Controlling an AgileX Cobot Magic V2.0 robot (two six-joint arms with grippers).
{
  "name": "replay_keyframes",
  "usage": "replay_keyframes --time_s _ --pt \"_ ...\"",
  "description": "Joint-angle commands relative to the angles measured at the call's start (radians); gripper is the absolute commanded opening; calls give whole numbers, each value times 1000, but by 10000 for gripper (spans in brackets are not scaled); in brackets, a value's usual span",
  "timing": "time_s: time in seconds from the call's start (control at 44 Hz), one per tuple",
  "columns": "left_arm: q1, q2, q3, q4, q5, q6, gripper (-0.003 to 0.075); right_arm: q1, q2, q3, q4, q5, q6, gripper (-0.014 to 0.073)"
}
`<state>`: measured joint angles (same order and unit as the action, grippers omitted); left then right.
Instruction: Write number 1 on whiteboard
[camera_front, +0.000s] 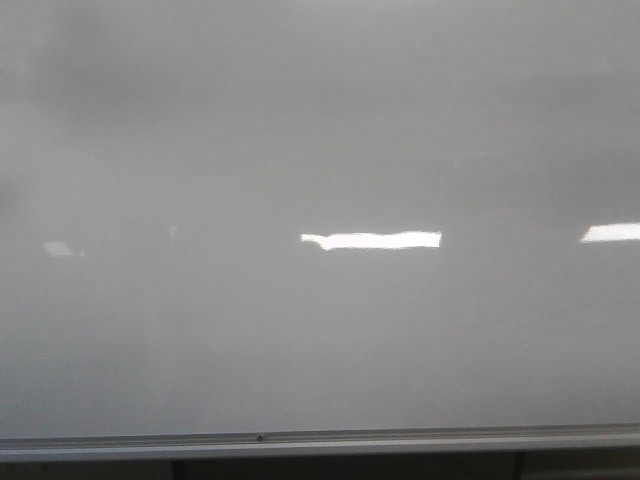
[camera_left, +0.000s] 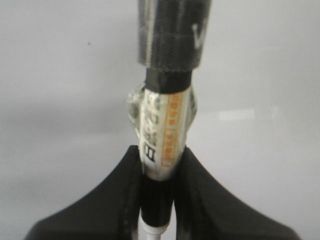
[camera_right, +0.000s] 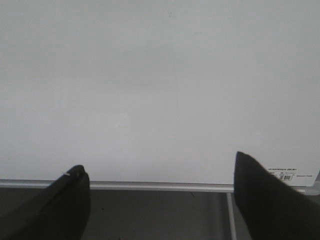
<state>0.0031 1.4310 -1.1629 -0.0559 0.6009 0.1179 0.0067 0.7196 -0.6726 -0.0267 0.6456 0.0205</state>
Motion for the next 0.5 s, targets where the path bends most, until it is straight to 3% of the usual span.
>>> replay_keyframes --time_s 0.0,0.273,0.478 --pt "-5 -106 -46 -21 98 70 7 27 22 -76 15 17 -33 612" --pt "-40 -256 -46 -216 347 348 8 165 115 -209 111 192 -204 612" --pt "-221 -301 -46 -255 469 474 7 254 188 -303 255 283 -457 612"
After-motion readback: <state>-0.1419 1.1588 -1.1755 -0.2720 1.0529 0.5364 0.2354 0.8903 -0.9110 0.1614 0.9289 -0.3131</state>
